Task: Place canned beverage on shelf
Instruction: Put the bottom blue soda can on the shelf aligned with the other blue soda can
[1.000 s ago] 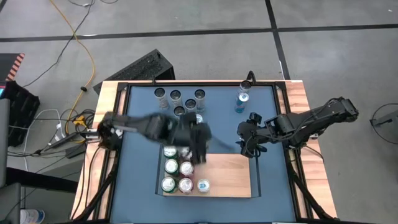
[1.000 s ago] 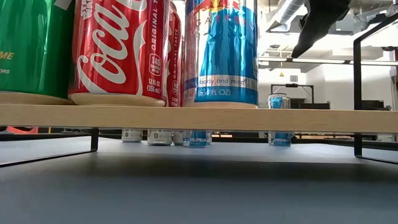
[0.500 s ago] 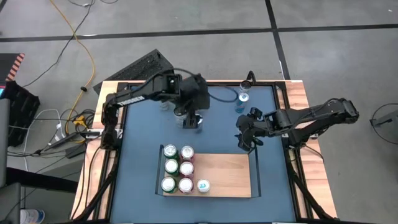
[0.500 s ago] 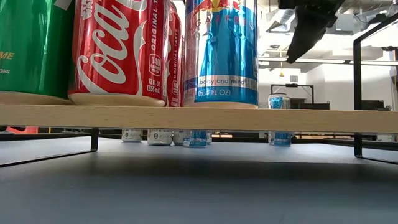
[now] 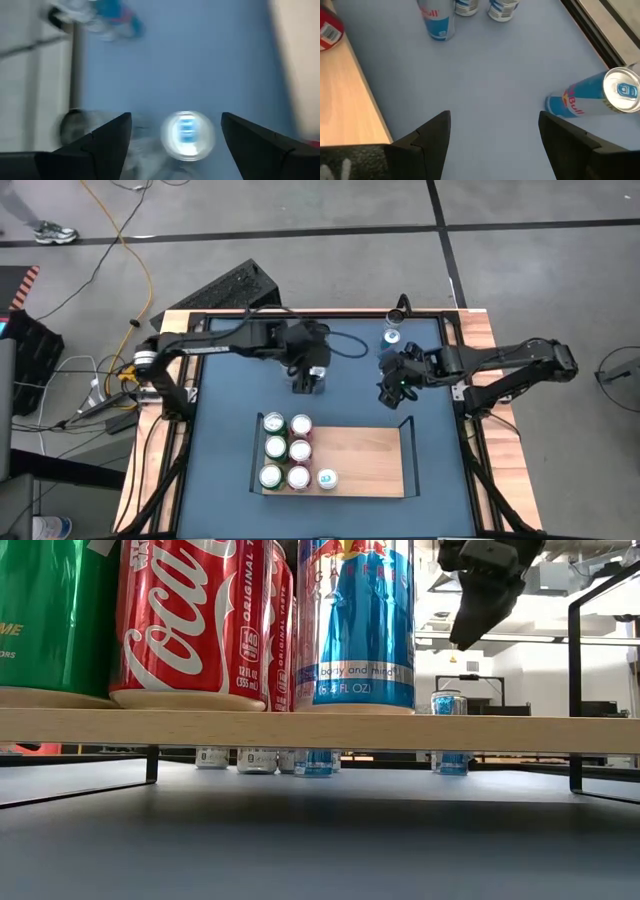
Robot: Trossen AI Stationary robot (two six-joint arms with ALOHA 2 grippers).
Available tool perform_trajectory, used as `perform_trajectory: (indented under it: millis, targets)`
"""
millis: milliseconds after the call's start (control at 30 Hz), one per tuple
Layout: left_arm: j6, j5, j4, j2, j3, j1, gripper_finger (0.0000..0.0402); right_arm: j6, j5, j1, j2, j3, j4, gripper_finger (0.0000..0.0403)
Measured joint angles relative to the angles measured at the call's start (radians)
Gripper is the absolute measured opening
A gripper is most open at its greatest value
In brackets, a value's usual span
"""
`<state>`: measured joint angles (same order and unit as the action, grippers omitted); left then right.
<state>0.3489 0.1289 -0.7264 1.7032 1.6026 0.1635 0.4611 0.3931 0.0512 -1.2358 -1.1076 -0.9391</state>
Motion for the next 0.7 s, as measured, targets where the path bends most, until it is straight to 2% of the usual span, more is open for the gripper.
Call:
perform_trajectory:
  millis: [67, 167, 300, 433, 700]
  targets:
    - [0.041, 0.043, 0.078, -0.033, -0.080, 0.000, 0.0293, -0.012, -0.001, -0.013, 0.000, 0.000, 0.002, 0.0286]
    - [0.055, -0.002, 0.138, -0.042, -0.139, -0.001, 0.0293, -0.025, -0.001, -0.030, 0.000, 0.000, 0.008, 0.0286]
    - [0.014, -0.117, 0.146, -0.038, -0.149, 0.011, 0.0293, -0.026, -0.001, -0.054, 0.000, 0.000, 0.007, 0.0286]
    - [0.046, -0.088, 0.159, -0.025, -0.153, 0.019, 0.0293, -0.029, -0.001, -0.069, 0.000, 0.000, 0.005, 0.0286]
    - [0.043, -0.122, 0.141, 0.027, -0.153, 0.044, 0.0293, -0.042, -0.002, -0.081, 0.000, 0.000, 0.004, 0.0286]
